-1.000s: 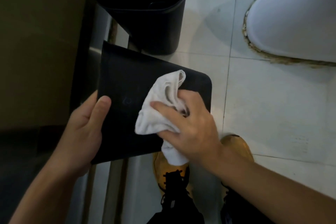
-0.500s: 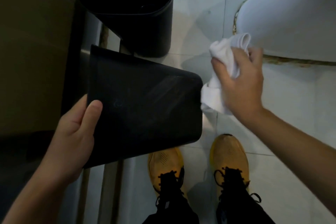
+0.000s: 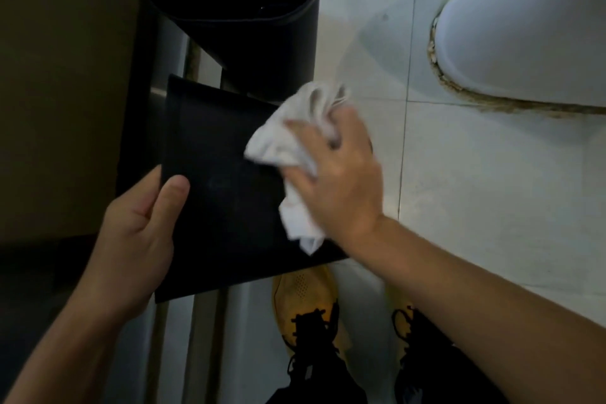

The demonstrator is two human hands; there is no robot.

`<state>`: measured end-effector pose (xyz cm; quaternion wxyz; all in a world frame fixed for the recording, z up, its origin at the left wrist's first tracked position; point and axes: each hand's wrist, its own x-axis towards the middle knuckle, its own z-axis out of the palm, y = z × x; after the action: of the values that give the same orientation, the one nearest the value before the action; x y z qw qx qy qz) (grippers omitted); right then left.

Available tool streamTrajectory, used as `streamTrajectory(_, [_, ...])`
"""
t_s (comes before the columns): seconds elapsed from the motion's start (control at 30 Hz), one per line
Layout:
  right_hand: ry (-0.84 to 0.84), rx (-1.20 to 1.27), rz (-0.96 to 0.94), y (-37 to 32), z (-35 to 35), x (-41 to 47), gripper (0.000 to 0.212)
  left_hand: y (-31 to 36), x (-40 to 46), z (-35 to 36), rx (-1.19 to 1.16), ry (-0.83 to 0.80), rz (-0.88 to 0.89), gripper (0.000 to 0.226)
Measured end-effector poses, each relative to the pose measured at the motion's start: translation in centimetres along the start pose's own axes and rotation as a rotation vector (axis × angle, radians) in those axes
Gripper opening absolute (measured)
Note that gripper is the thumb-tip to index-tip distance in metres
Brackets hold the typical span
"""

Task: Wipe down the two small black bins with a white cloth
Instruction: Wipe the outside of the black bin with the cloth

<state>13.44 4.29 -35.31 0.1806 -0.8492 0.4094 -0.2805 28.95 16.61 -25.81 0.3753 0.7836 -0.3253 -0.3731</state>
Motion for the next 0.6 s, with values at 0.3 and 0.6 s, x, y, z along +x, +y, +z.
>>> streamTrajectory(0.3, [0.128,0.120,0.620,8.4,-2.9,4.3,0.039,0.5,-0.7,0.3,0.008,-0.018,-0.056,0.033])
streamTrajectory(0.6, [-0.627,0.564,0.502,0.9,-7.2,-2.7,0.099,0.5,-0.7,0.3,-0.090,-0.035,-0.084,0.030])
